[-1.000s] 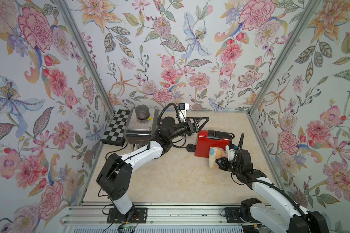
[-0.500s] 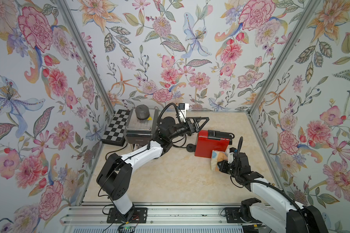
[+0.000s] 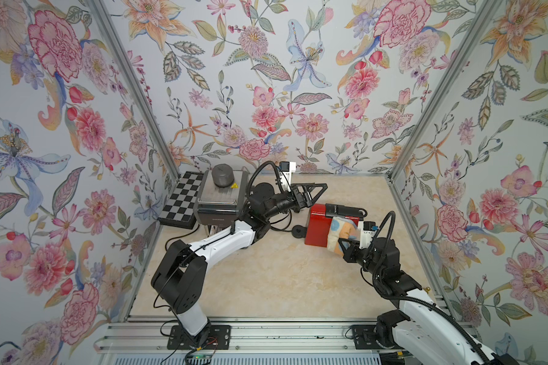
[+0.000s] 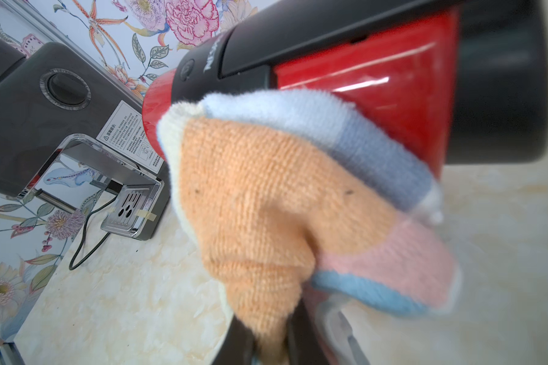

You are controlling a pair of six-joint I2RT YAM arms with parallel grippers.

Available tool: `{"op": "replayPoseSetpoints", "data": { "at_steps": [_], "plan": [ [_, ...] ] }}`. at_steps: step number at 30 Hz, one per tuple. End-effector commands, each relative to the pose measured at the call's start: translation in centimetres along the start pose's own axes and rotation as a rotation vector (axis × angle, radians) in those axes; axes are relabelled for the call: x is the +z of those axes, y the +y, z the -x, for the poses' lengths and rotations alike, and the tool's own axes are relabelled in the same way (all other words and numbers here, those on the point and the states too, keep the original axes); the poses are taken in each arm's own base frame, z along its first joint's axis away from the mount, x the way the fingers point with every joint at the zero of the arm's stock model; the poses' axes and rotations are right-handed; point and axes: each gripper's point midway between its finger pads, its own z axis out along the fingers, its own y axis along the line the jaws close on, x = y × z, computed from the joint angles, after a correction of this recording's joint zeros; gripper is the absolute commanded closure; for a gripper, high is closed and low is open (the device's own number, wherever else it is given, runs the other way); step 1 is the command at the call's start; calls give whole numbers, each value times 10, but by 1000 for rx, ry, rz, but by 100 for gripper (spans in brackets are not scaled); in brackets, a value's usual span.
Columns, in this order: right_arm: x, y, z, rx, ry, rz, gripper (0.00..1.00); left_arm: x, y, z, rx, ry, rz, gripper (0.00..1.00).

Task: Wipe the surface of a coffee machine
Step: Wipe the dirt from the surface of the coffee machine.

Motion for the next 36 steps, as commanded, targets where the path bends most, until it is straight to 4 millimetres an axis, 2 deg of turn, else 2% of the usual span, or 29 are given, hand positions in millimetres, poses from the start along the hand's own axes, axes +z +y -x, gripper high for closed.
{"op": "replayPoseSetpoints", "data": {
  "at_steps": [1, 6, 12, 20, 36],
  "plan": [
    [14, 13, 5, -36, -18, 29, 100, -5, -12, 15, 35, -39, -21, 1],
    [36, 7, -24, -26, 59, -4, 100, -9, -12, 18, 40, -42, -13, 1],
    [48, 0, -50, -31, 114, -32, 100, -12, -11, 18, 40, -47, -12, 1],
    [63, 7, -64, -70, 148, -26, 100, -16, -10, 19, 35, -54, -11, 1],
    [101, 42, -66, -116, 164, 58, 100, -26, -13, 24, 49, -68, 3, 1]
  ]
}}
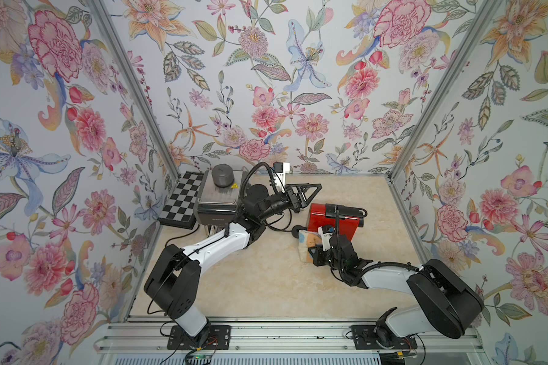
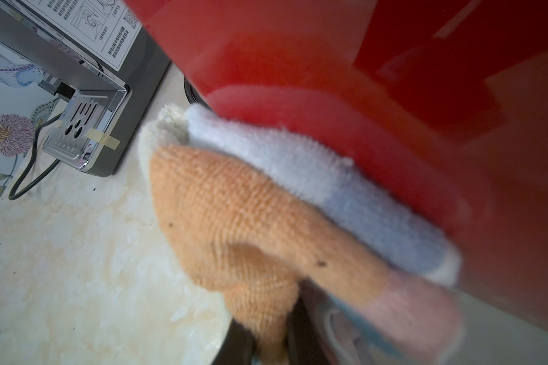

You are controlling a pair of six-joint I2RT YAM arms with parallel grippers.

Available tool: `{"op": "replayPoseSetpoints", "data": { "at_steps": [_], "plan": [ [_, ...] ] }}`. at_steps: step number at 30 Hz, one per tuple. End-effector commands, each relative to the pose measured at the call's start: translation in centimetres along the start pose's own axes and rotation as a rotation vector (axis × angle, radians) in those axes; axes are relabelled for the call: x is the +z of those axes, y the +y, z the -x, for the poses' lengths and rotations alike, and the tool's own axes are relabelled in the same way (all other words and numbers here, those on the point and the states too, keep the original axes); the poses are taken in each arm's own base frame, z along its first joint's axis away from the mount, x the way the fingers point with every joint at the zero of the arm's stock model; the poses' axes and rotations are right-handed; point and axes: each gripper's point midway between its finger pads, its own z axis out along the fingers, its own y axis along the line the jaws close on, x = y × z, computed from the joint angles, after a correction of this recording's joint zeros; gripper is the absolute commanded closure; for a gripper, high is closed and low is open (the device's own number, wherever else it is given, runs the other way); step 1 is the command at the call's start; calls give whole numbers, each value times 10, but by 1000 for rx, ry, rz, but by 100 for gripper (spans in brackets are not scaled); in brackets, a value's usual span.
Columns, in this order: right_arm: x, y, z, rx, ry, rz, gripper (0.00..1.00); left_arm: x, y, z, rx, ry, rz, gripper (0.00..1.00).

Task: Wipe the surface of a coffee machine
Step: Wipe the dirt from the surface of the coffee machine.

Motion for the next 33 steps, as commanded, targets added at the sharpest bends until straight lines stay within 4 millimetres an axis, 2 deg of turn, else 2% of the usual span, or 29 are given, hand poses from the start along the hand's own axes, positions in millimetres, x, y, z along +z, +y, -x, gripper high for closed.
{"op": "replayPoseSetpoints", "data": {
  "at_steps": [1, 6, 12, 16, 20, 28, 31, 33],
  "plan": [
    [2, 12, 29, -13, -86, 28, 100, -9, -12, 17, 43, -48, -13, 1],
    [-16, 24, 53, -53, -148, 40, 100, -9, -10, 17, 41, -47, -11, 1],
    [-48, 43, 96, -104, -247, 54, 100, -9, -10, 17, 36, -49, -17, 1],
    [-59, 45, 106, -115, -274, 47, 100, -8, -10, 18, 37, -47, -18, 1],
    [-51, 32, 89, -91, -233, 25, 100, -6, -10, 18, 35, -44, -20, 1],
    [-27, 6, 30, -33, -114, -1, 100, -1, -8, 17, 25, -39, -29, 1],
    [-26, -2, 12, -11, -92, -19, 100, 1, -7, 17, 22, -35, -29, 1],
    [-28, -7, 8, -1, -91, -35, 100, 3, -3, 16, 20, -27, -19, 1]
  ]
}}
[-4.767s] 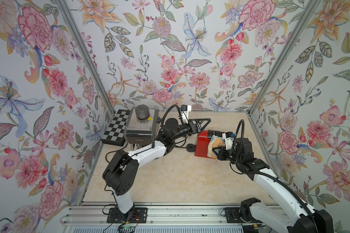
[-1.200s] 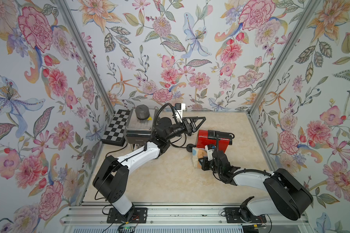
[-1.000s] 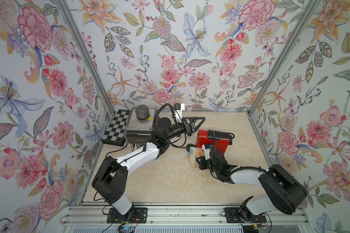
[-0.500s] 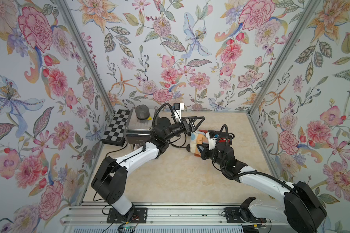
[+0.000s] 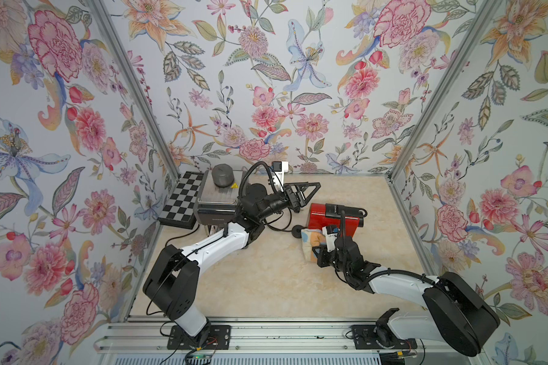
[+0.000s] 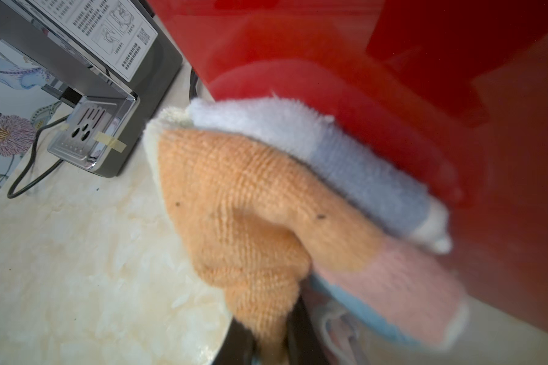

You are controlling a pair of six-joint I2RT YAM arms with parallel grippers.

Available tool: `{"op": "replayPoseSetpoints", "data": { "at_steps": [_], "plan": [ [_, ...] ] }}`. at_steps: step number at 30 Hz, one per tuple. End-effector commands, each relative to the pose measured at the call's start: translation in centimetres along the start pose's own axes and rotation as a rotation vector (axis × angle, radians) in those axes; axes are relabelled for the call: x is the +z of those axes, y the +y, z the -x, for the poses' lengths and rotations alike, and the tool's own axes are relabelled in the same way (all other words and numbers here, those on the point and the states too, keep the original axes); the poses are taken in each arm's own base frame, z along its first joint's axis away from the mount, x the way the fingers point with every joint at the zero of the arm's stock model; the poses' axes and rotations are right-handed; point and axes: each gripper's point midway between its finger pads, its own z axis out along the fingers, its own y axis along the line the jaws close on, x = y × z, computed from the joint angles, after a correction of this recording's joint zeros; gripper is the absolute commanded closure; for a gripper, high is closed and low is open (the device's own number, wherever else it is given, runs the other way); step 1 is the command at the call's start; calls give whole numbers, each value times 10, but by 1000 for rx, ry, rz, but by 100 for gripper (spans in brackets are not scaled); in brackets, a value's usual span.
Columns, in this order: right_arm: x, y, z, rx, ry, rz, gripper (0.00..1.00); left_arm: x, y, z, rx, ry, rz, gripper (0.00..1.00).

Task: Wipe the surface of a coffee machine
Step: Wipe the dirt from the surface of the coffee machine.

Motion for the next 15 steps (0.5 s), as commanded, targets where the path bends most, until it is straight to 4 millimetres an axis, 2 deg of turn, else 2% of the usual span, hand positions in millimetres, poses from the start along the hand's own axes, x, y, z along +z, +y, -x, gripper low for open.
{"op": "replayPoseSetpoints", "data": {
  "at_steps": [1, 5, 10, 15],
  "plan": [
    [-5, -1, 11, 28, -66, -7, 100, 5, -1, 12, 16, -19, -17, 1],
    [-19, -9, 20, 35, -93, -46, 100, 13, 7, 7, 4, -3, -10, 1],
    [-43, -35, 29, 87, -110, -125, 100, 33, 26, -7, -21, 41, -5, 1],
    [-67, -65, 29, 150, -118, -209, 100, 59, 41, -24, -58, 85, -29, 1]
  ]
}}
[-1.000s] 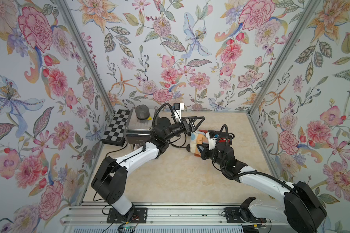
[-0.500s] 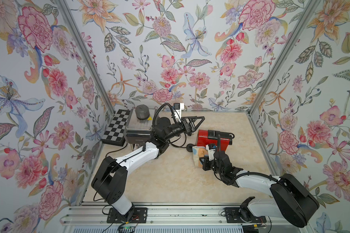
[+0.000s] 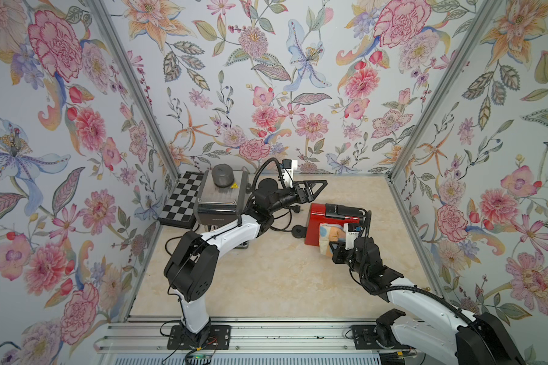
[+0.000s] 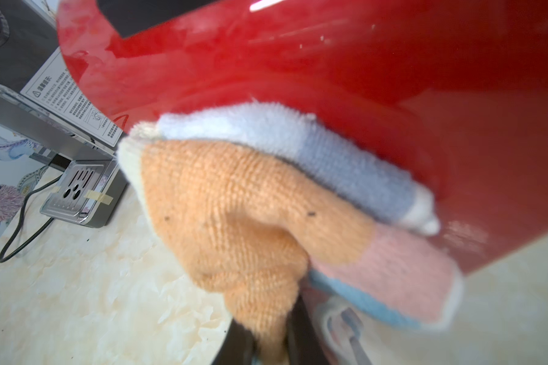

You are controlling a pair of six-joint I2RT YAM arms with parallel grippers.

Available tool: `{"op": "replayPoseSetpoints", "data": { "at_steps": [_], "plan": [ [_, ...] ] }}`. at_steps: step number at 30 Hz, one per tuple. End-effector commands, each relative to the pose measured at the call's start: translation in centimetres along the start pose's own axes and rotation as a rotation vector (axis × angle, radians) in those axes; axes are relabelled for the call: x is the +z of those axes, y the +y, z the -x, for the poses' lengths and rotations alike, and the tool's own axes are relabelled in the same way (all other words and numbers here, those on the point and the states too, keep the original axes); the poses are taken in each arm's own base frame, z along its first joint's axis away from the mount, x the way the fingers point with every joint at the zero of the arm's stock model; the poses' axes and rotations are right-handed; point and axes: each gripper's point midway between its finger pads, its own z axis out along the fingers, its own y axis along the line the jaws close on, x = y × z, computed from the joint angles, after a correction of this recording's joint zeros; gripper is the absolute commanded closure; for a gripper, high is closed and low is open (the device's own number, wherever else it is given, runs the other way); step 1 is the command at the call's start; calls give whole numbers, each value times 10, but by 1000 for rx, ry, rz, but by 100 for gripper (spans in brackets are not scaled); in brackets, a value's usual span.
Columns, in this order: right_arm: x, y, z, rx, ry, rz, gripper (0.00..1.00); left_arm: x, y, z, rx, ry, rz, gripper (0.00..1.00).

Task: Wipe the surface of a coffee machine
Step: Wipe the dirt from the surface of the coffee machine, then adjust the coffee machine at the center of the board.

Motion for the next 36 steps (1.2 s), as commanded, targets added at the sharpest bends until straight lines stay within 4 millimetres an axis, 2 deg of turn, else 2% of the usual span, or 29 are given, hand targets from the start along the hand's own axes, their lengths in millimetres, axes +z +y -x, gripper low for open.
{"op": "replayPoseSetpoints", "data": {
  "at_steps": [1, 7, 13, 24, 36],
  "plan": [
    [-11, -30, -12, 51, 43, -98, 100, 20, 1, -9, -30, 41, -47, 1],
    [-27, -46, -6, 94, 14, -134, 100, 46, 23, -23, -62, 76, -49, 1],
    [-22, -51, -14, 110, 61, -135, 100, 60, 40, -41, -97, 108, -42, 1],
    [-17, -59, -23, 130, 80, -149, 100, 66, 67, -64, -140, 149, -30, 1],
    [-11, -67, -20, 154, 76, -165, 100, 64, 67, -80, -184, 167, -78, 1]
  ]
}}
